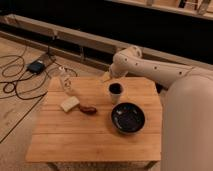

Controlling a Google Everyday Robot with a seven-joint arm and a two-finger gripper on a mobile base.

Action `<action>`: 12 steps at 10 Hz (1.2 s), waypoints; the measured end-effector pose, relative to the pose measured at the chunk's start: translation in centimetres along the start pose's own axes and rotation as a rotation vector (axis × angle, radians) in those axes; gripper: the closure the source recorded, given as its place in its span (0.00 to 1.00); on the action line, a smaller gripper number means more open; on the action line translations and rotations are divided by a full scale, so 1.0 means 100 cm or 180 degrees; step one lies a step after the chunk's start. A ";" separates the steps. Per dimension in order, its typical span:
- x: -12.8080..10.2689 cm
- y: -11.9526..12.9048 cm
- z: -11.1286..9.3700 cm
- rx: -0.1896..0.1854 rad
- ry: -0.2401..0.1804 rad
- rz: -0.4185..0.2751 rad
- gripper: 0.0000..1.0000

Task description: Push the ceramic bowl across the table

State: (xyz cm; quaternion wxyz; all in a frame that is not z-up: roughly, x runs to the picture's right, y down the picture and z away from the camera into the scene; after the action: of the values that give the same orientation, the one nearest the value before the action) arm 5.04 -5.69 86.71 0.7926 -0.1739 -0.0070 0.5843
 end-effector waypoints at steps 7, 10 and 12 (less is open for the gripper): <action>0.010 0.003 -0.006 0.0028 0.0039 -0.0038 0.20; 0.028 0.019 -0.020 0.0032 0.0076 -0.0053 0.20; 0.040 0.034 -0.031 0.0029 0.0105 -0.0063 0.20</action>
State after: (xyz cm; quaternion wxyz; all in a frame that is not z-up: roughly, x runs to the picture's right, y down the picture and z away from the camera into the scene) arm 3.84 -1.90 82.01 0.7992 -0.1798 0.0070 0.5735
